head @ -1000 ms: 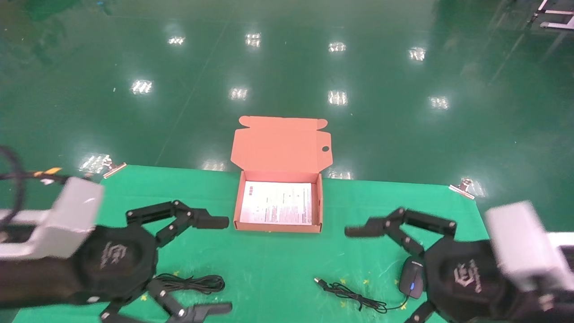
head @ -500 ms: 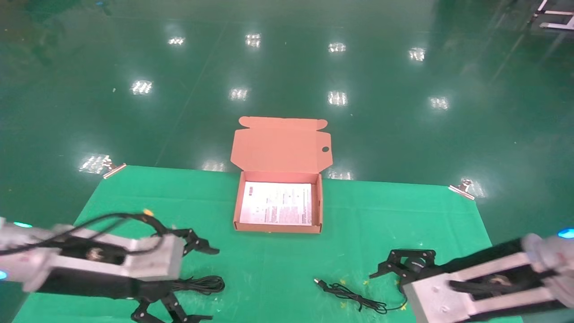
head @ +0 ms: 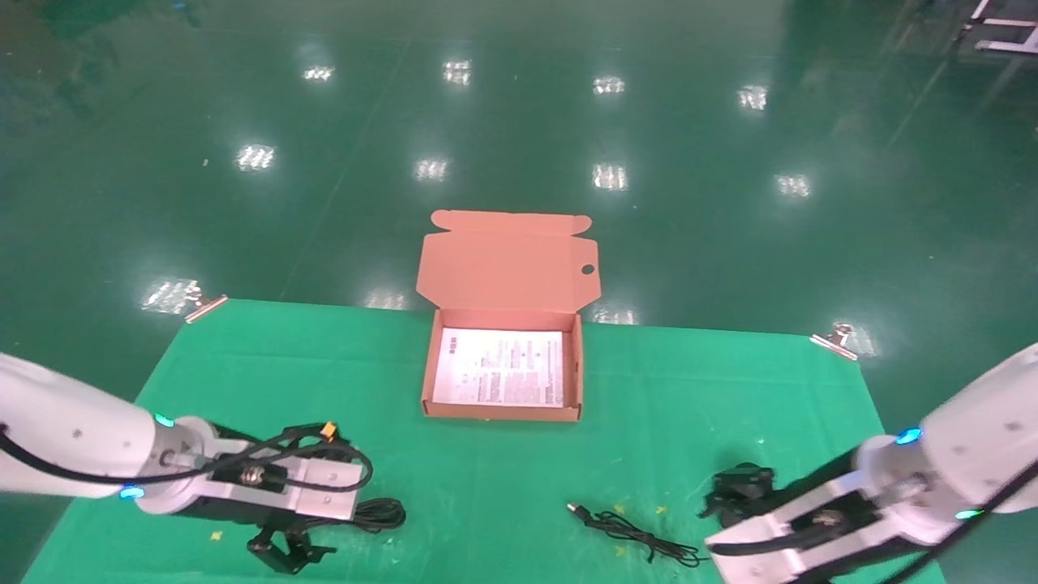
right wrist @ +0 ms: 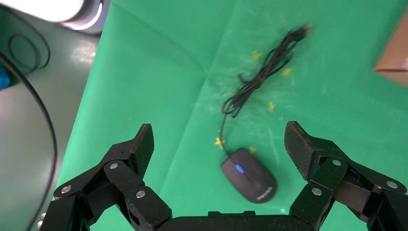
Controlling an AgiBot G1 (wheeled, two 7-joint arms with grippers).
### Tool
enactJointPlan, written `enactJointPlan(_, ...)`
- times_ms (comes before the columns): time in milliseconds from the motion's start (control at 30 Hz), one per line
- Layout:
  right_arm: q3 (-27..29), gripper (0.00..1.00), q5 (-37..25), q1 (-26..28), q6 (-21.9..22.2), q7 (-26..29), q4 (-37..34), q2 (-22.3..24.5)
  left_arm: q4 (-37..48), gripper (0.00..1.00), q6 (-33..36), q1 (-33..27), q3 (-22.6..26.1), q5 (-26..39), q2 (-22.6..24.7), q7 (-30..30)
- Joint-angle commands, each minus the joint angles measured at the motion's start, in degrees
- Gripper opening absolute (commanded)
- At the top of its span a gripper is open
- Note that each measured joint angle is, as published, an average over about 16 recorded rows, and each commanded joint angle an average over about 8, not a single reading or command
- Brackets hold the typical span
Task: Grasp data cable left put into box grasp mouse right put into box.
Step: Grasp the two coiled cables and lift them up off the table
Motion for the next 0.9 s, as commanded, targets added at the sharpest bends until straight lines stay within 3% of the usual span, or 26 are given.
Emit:
enactJointPlan(33, -1.03, 1.0, -1.8, -0.72, 1.12, 0.73, -0.01, -0.66, 0.15, 1.0, -1.19, 0.69, 1.4, 3.6, 1.03, -0.31)
enactJointPlan(233, -1.73, 1.0, -3.96, -3.4, 5.27, 1.67, -3.85, -2.71, 8.38, 1.0, -4.85, 1.57, 1.82, 6.29, 4.35, -2.9)
enactJointPlan(500, -1.45, 1.0, -3.34, -5.53, 9.69, 0.18, -14.05, -6.79, 22.52, 1.0, -7.48, -0.28, 2.05, 7.23, 9.77, -3.01)
enactJointPlan(900, -1.18, 1.0, -2.4, -6.82, 14.86, -6.64, -30.51, -14.18, 42.82, 1.0, -11.51, -3.42, 1.66, 6.15, 15.89, 3.17)
